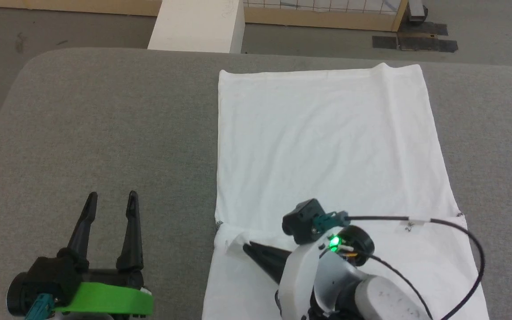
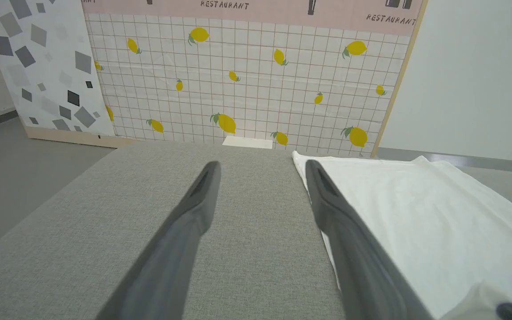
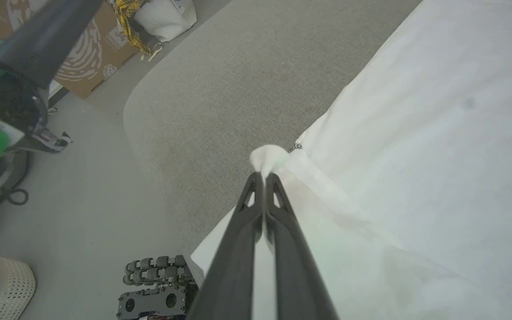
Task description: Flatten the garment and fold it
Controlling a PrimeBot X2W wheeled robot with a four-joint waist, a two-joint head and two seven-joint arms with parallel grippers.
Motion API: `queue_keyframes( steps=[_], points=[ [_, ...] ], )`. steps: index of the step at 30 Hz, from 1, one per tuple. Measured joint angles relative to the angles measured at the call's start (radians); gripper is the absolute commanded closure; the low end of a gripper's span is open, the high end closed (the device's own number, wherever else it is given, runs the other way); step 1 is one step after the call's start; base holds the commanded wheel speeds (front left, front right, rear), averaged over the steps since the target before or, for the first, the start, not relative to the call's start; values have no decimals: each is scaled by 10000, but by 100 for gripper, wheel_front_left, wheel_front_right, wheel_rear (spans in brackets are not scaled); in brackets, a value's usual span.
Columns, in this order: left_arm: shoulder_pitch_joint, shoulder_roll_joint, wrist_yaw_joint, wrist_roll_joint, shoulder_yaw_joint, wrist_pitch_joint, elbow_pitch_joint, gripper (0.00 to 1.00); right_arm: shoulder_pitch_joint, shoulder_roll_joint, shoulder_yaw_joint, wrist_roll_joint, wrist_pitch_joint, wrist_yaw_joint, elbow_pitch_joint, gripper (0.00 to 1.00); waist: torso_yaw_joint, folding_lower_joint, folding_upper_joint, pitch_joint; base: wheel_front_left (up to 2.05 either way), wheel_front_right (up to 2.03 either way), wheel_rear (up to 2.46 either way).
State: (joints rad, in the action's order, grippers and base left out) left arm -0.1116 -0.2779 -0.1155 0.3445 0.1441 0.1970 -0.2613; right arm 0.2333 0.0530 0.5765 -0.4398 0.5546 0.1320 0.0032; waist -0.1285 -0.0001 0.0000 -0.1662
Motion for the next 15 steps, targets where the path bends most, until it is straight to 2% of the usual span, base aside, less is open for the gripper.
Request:
queue_keyframes(
  steps=[3,4,5,7,11,15],
  points=[
    [10,12,2,4,38,27,77,0,24,-4,408,-2,-966,0,1266,100,-66,0,0,47,0,0,0],
    [12,15,2,6,48,27,104,0,58,-6,520,36,-1225,0,1592,56,-85,0,0,55,0,0,0],
    [18,23,2,13,63,27,136,0,146,2,658,136,-1561,0,1981,0,-108,0,0,63,0,0,0],
    [64,35,2,19,94,27,186,0,314,2,836,123,-2063,0,2429,0,-134,0,0,72,0,0,0],
    [103,35,4,48,96,36,205,0,590,-17,878,-639,-2625,0,2475,0,-78,0,0,55,0,0,0],
    [108,15,2,46,86,44,184,0,994,-36,-33,-700,-2840,0,2100,0,67,0,0,42,0,0,0]
  ],
)
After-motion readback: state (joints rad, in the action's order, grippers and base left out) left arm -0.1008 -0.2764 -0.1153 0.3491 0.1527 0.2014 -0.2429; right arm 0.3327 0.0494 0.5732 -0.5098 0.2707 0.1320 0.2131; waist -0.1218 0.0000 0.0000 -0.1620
